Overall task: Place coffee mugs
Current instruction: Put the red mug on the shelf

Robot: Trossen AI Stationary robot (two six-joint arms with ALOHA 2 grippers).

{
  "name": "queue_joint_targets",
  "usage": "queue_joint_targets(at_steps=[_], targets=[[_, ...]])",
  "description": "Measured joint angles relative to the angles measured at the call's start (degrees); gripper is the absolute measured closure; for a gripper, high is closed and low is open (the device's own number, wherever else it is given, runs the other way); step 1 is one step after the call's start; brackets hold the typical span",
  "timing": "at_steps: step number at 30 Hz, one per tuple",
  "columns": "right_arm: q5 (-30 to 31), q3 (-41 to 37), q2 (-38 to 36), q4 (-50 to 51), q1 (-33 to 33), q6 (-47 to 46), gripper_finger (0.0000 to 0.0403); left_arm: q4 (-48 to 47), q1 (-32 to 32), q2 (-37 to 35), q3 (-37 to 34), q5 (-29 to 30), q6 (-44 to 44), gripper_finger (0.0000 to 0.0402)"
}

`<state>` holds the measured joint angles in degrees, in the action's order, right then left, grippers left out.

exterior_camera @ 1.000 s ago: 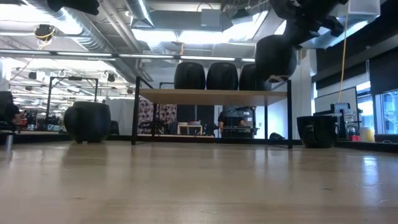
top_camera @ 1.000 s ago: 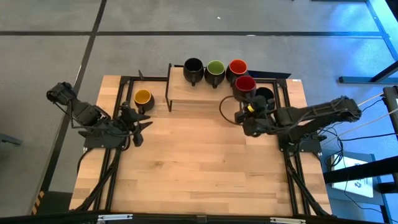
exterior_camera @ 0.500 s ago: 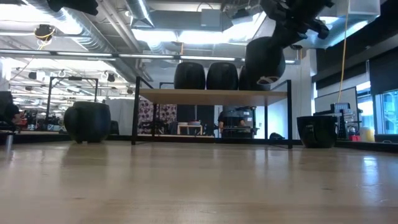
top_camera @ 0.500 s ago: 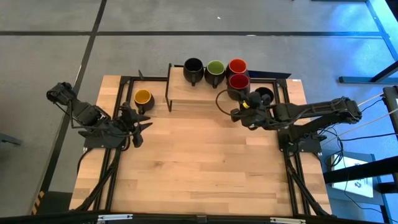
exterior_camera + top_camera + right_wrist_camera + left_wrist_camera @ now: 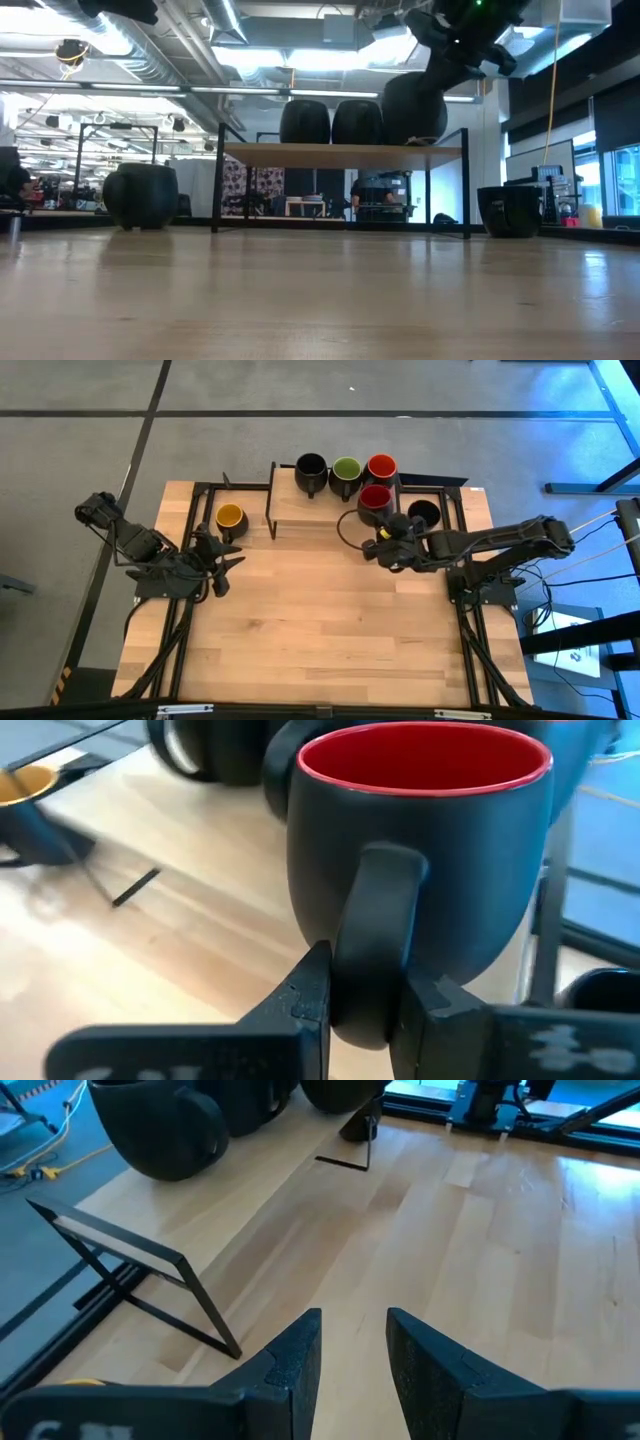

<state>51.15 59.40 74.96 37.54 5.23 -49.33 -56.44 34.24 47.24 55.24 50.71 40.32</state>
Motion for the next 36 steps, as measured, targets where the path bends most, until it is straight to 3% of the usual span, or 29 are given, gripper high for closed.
queue_joint_targets(at_steps=[6, 20, 27, 36], targets=[[3.7, 0.0, 0.4, 0.3, 0.0, -2.9, 0.0360, 0.2, 0.0, 0.0, 0.0, -0.3, 0.0, 0.0292], [3.2, -2.9, 0.7, -0.5, 0.0, -5.8, 0.0360, 0.4, 0.0, 0.0, 0.0, -0.6, 0.0, 0.0292], [1.1, -3.2, 0.8, -0.4, 0.0, -5.9, 0.0318, 0.6, 0.0, 0.0, 0.0, -0.6, 0.0, 0.0292], [3.1, -3.2, 0.8, 0.3, 0.0, -5.9, 0.0267, 0.8, 0.0, 0.0, 0.0, -0.7, 0.0, 0.0292]])
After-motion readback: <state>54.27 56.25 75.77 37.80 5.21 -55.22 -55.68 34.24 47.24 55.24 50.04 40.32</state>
